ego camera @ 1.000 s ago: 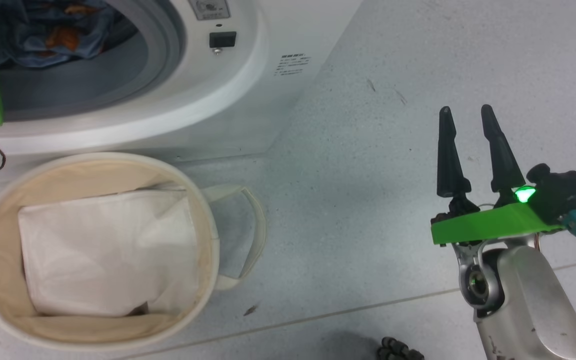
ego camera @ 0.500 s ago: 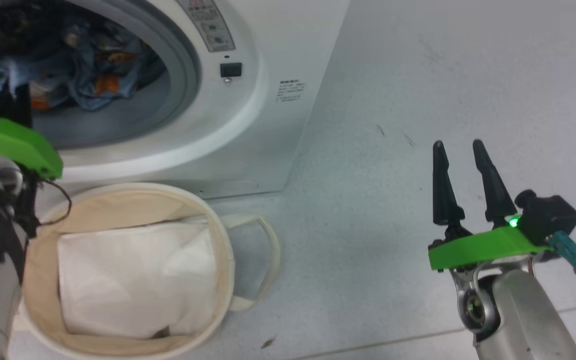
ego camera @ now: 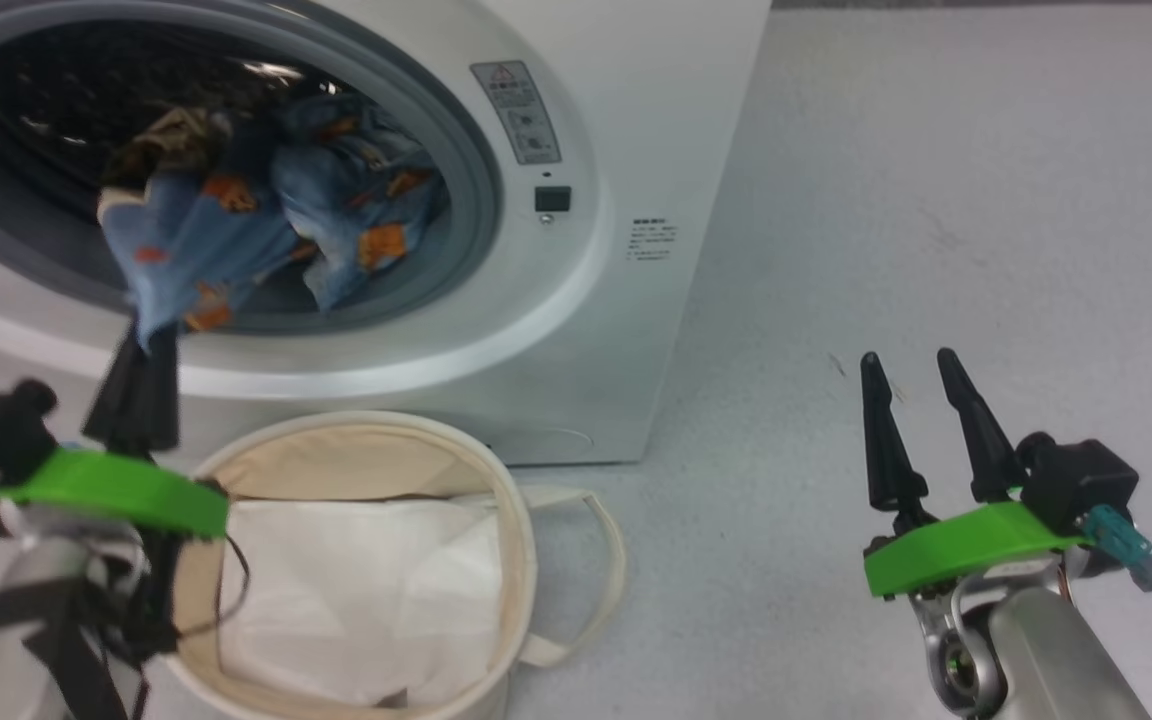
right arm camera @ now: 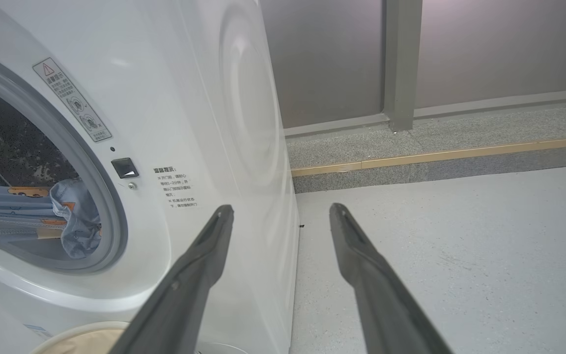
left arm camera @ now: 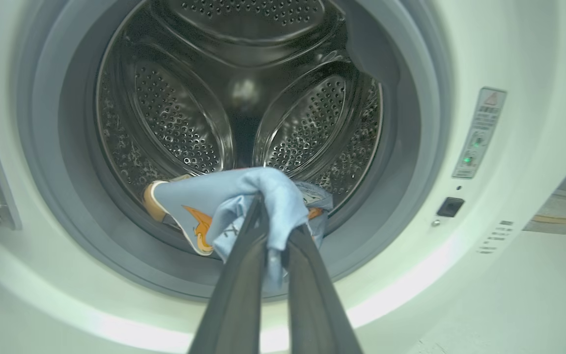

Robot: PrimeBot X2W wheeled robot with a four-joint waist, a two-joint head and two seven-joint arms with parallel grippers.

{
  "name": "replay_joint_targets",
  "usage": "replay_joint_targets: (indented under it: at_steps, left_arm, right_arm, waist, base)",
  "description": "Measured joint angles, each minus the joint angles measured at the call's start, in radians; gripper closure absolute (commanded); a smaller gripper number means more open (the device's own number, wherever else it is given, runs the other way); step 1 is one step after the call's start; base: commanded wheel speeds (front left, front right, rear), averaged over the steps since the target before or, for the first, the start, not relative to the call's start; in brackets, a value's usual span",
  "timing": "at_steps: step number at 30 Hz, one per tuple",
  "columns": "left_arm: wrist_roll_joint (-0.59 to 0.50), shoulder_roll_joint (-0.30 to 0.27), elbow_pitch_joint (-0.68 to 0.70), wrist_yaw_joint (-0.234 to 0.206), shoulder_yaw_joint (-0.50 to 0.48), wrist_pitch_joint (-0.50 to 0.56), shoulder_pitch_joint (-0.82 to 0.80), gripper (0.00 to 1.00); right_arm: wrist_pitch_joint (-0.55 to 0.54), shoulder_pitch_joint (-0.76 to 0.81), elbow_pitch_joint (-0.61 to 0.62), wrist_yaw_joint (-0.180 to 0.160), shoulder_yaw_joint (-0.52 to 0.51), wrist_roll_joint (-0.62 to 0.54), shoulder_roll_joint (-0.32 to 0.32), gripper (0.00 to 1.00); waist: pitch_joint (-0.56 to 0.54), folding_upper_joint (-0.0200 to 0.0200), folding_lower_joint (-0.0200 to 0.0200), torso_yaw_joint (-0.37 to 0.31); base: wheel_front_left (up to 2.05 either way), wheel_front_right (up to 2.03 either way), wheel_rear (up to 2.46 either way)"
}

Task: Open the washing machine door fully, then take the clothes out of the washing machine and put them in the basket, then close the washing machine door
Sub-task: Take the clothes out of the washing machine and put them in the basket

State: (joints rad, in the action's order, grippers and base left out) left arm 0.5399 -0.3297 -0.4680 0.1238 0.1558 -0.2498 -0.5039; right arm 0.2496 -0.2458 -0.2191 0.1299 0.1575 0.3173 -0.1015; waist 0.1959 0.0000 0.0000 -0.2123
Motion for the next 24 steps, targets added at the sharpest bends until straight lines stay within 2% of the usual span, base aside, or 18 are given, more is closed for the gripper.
replay_joint_targets:
  at_steps: [6, 17, 20, 24]
  left_arm:
    - [0.038, 0.011, 0.218, -0.001, 0.017, 0.014, 0.184, 1.00]
    - [0.113, 0.018, 0.528, -0.036, 0.069, 0.161, 0.428, 1.00]
    - [0.122, 0.015, 0.587, -0.053, 0.075, 0.188, 0.469, 1.00]
    - [0.171, 0.017, 0.622, -0.053, 0.081, 0.223, 0.507, 1.00]
  right_arm:
    - [0.000, 0.027, -0.015, 0.000, 0.008, 0.009, -0.007, 0.00]
    - [0.000, 0.044, -0.027, 0.000, 0.023, 0.010, -0.025, 0.00]
    - [0.000, 0.045, -0.027, 0.000, 0.023, 0.010, -0.029, 0.00]
    - [0.000, 0.045, -0.027, 0.000, 0.024, 0.010, -0.030, 0.00]
  waist:
    - [-0.055, 0.0000, 0.0000, 0.039]
    - [-0.111, 0.0000, 0.0000, 0.088]
    - [-0.110, 0.0000, 0.0000, 0.093]
    - [-0.100, 0.0000, 0.0000, 0.091]
  base:
    - [0.00, 0.00, 0.00]
    - [0.00, 0.00, 0.00]
    - [0.00, 0.00, 0.00]
    - [0.00, 0.00, 0.00]
